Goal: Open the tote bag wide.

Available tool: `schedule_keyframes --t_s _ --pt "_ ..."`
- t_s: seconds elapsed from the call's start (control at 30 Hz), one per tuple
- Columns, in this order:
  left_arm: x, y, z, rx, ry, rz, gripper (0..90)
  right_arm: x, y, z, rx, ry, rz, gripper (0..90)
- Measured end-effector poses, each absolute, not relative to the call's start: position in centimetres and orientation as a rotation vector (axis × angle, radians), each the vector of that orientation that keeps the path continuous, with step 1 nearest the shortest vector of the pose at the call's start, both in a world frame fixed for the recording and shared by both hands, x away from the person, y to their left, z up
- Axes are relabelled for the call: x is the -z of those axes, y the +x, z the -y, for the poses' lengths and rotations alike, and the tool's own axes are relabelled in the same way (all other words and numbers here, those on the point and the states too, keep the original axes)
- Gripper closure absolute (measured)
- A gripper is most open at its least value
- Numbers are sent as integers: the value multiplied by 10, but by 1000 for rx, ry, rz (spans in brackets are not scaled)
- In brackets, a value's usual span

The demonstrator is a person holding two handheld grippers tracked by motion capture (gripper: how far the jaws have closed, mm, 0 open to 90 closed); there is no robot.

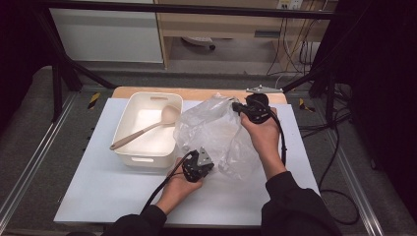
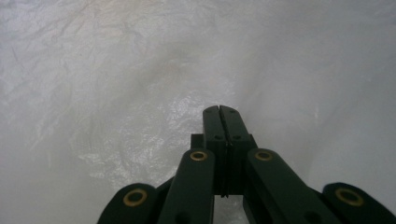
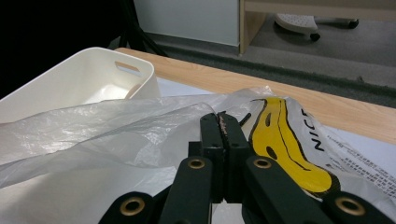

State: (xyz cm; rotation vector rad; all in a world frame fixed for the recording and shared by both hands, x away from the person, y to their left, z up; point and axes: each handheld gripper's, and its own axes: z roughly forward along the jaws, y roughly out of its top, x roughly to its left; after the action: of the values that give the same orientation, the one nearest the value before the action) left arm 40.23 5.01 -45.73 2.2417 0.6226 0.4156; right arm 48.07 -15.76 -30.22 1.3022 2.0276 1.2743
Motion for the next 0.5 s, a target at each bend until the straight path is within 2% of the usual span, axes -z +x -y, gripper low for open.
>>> schedule_keyframes --t_s 0.5 --pt "455 402 -49 -436 2278 -582 900 316 495 151 -1259 1354 -2045 900"
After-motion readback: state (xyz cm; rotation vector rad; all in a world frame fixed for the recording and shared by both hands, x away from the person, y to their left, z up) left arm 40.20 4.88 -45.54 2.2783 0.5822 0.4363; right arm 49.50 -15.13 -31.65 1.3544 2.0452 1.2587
